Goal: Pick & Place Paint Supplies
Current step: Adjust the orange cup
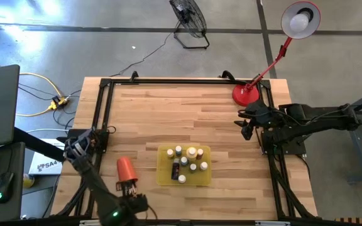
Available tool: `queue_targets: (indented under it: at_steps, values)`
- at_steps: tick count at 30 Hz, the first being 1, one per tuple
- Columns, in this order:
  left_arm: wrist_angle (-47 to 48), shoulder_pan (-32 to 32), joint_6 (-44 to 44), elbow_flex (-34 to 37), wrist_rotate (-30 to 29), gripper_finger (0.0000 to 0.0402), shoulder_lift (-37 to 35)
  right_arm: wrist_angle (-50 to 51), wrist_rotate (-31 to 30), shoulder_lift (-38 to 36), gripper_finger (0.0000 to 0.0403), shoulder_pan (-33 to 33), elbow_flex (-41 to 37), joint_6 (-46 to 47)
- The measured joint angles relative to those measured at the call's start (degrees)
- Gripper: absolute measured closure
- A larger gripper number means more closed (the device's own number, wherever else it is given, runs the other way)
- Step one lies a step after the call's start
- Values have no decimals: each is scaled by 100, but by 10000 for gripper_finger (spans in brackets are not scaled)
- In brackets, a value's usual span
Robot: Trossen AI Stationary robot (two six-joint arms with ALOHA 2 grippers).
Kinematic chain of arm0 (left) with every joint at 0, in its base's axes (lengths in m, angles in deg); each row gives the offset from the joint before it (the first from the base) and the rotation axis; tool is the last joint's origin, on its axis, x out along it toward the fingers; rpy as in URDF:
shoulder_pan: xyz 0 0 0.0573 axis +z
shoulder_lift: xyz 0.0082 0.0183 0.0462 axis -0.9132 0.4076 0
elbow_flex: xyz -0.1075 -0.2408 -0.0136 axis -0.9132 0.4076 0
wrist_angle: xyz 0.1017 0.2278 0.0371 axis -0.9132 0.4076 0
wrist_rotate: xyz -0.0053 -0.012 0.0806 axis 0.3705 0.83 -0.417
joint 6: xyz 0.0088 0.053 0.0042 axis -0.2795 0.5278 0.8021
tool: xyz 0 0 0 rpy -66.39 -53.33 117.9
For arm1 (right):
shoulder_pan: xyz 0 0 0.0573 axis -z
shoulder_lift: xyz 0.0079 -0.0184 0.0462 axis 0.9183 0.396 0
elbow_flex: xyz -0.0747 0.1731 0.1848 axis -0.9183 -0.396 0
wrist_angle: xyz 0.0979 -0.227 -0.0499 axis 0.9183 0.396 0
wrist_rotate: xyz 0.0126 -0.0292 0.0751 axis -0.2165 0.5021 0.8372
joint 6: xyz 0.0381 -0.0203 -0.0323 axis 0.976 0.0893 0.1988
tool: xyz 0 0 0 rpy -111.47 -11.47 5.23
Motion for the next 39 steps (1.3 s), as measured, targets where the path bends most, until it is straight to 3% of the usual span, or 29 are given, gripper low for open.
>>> queue_targets:
  at_steps: [4,15,21,29,39]
  values:
    - [-1,-326,-663,103,-400,402,0,0,-6,1,229,-1,0,1]
    - [4,-942,-2704,845,-395,401,0,-4,-176,0,229,-1,0,-2]
    - [-1,-877,-2638,933,-533,401,0,-2,-266,1,229,-1,0,-65]
    - [-35,-738,-1679,933,-393,396,0,-1,166,1,229,-2,0,-156]
    - [4,-663,-2183,964,-994,308,25,-2,144,0,229,-2,0,-210]
